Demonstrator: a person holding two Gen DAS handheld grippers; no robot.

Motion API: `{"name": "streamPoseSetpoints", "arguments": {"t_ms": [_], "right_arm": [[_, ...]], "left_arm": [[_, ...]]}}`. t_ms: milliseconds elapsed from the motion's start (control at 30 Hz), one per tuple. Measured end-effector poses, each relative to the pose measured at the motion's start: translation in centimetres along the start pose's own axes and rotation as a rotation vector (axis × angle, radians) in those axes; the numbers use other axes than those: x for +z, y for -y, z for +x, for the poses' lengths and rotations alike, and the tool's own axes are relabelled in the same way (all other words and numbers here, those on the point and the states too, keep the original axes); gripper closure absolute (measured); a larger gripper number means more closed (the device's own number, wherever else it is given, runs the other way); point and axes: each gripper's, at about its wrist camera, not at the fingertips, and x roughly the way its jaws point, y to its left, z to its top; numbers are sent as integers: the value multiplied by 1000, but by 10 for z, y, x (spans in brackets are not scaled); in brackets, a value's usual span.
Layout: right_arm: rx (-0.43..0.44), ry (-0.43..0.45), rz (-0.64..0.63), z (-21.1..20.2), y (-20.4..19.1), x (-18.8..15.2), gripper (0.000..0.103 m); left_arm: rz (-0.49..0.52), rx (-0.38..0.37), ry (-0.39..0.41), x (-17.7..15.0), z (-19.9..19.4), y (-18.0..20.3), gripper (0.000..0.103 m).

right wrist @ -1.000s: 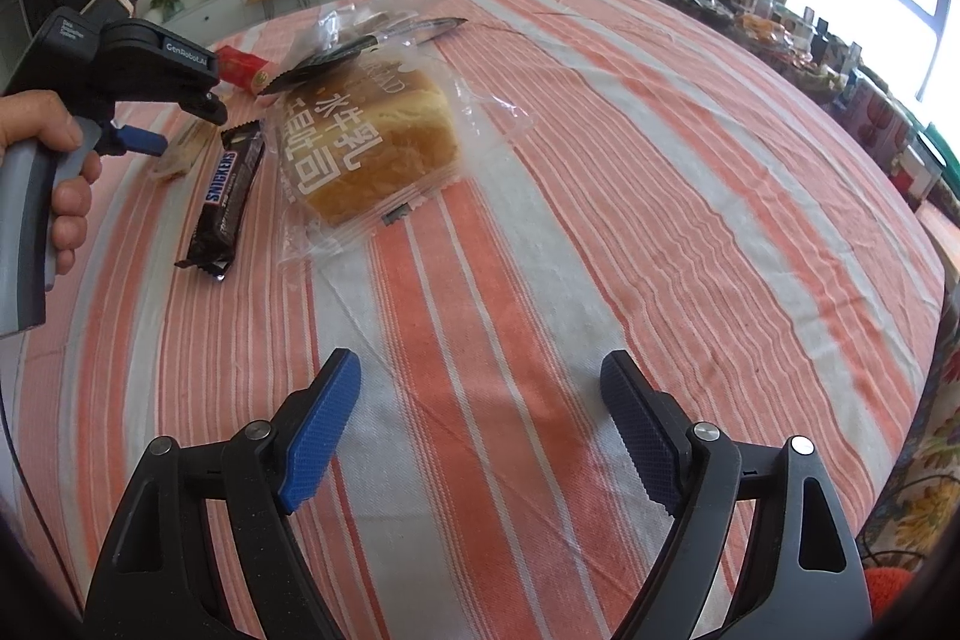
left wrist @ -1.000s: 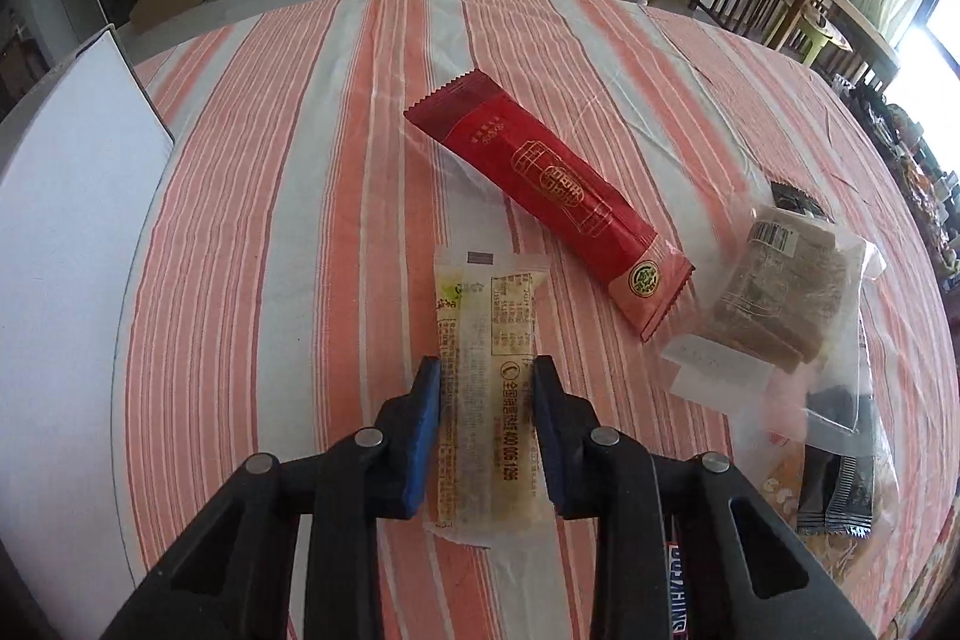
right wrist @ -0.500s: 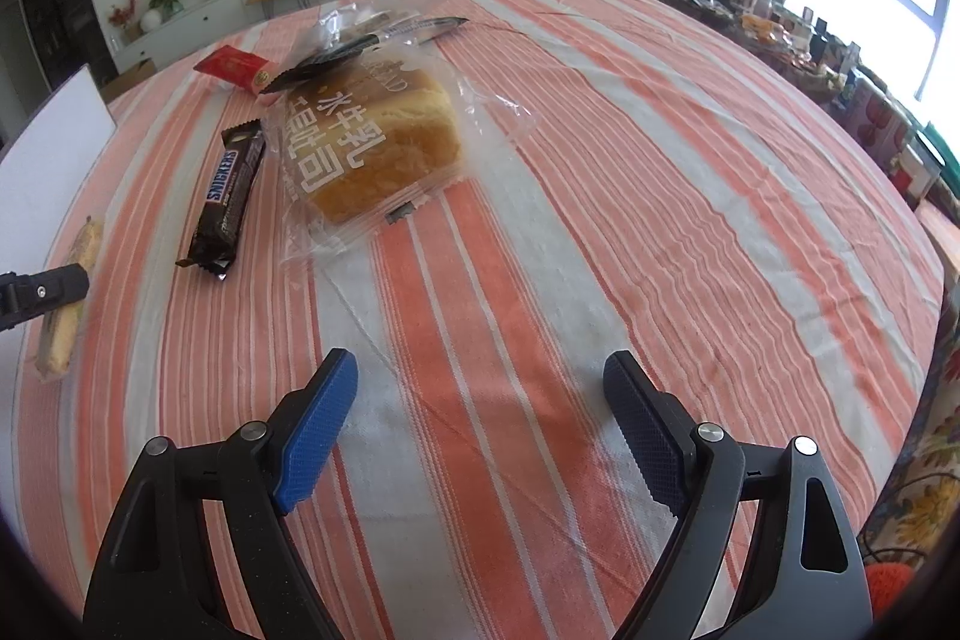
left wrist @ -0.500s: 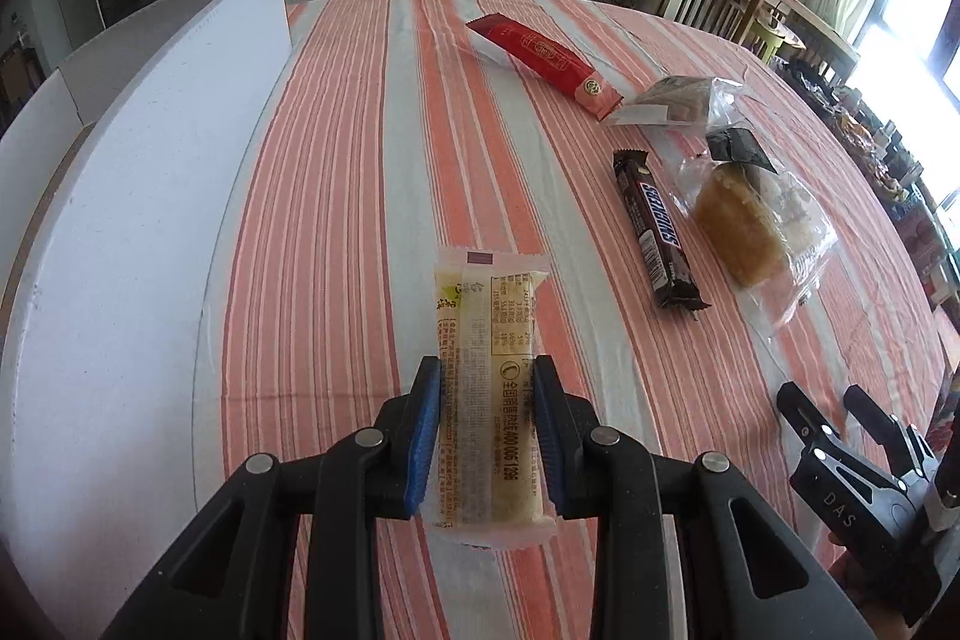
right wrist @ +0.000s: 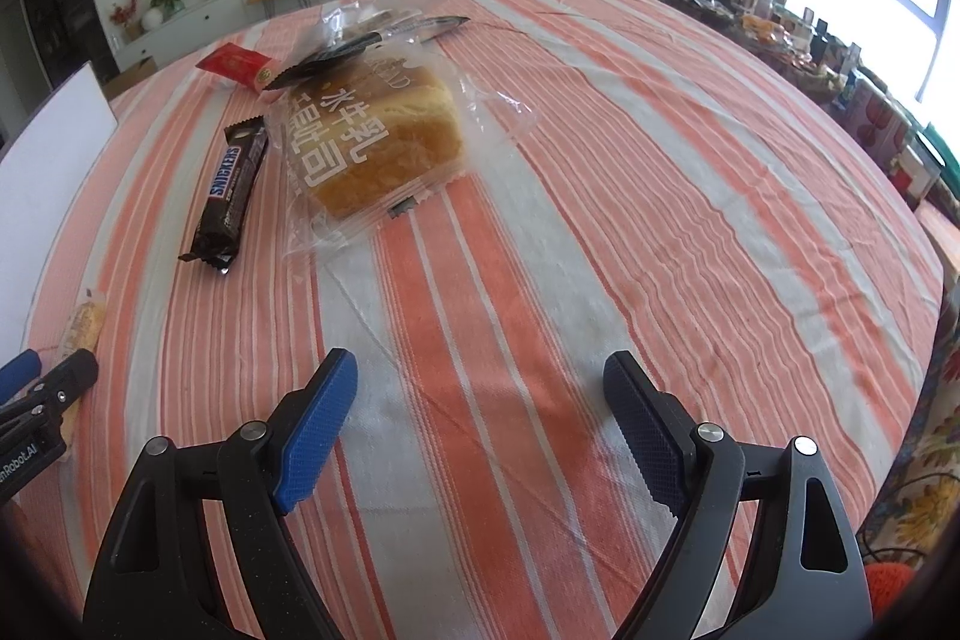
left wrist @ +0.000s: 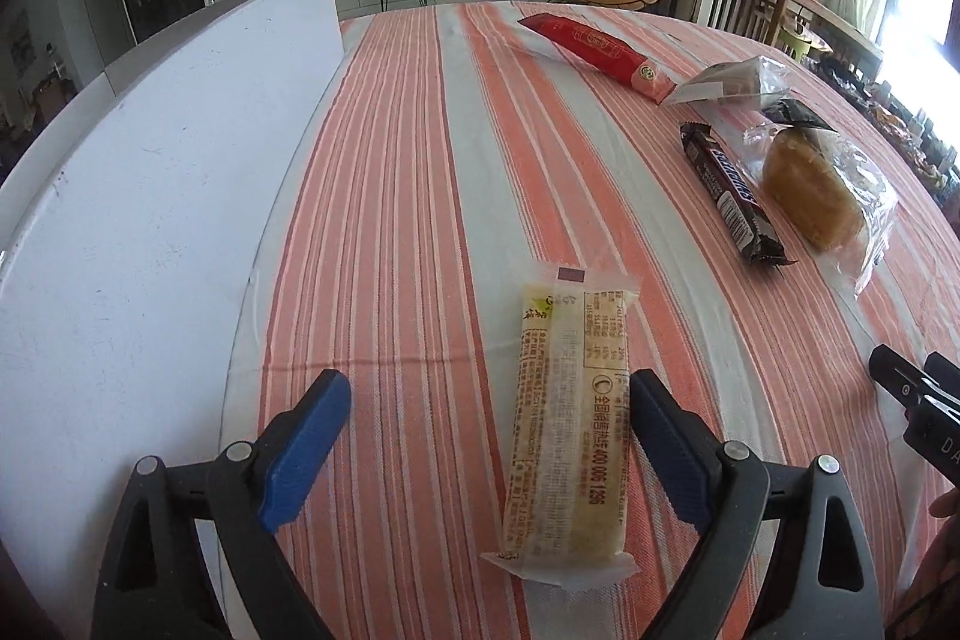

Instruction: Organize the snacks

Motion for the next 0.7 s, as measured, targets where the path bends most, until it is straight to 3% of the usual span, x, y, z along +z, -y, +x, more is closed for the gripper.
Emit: {"name": "streamPoseSetpoints", "arguments": {"t_ms": [133, 700], "right_arm": [[0, 0, 0, 0, 0, 0, 16], [0, 0, 0, 0, 0, 0, 16]], "left_arm": [[-3, 10, -9, 2, 5, 1, 0], [-3, 12, -9, 3, 5, 1, 0]]}}
